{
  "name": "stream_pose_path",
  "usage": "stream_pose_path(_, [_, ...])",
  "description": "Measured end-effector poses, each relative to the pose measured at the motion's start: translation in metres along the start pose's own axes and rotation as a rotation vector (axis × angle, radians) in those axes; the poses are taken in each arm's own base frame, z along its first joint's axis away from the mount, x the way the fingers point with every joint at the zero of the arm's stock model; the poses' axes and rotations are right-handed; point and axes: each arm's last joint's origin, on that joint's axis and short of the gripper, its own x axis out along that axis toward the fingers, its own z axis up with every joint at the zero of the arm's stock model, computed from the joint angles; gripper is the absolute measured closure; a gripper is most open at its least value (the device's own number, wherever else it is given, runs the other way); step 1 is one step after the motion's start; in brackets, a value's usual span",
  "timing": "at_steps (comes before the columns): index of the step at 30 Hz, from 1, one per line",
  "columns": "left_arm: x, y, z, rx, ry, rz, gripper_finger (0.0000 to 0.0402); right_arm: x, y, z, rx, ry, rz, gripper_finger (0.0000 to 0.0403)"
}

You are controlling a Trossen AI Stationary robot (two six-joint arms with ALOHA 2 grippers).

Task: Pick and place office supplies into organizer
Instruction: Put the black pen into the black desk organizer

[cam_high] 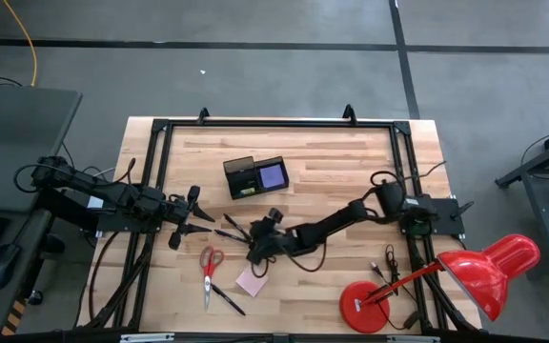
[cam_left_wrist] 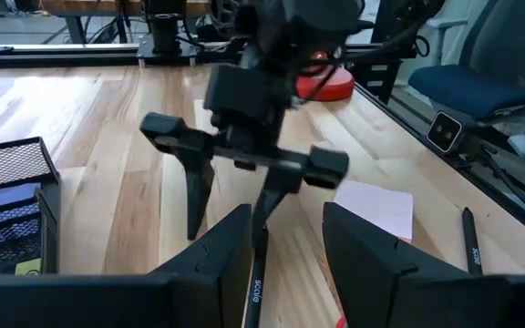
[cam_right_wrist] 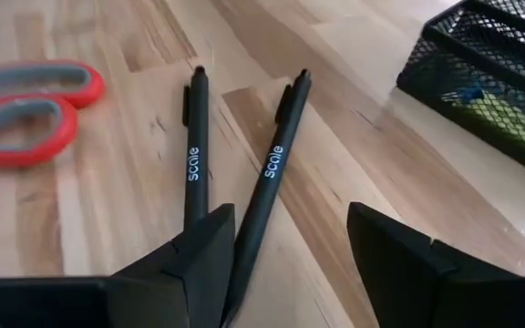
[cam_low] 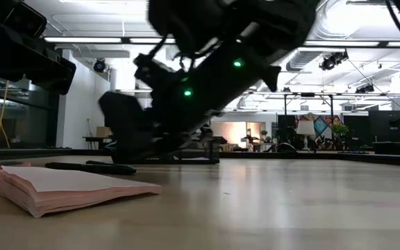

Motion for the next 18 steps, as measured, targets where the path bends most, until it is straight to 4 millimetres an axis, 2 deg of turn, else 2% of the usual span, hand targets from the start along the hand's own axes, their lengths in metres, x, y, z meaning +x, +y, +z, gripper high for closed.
stream_pose_path(8, [0.0, 0.0, 0.0, 0.0, 0.001, 0.0, 0.0279, 0.006, 0.01, 0.014, -0.04, 0.041, -0.019, 0.0211])
stream_pose_path(18, [0.0, 0.0, 0.0, 0.0, 0.0, 0.0, 0.0279, 0.008, 0.001, 0.007, 0.016, 0.131, -0.054, 0.0227])
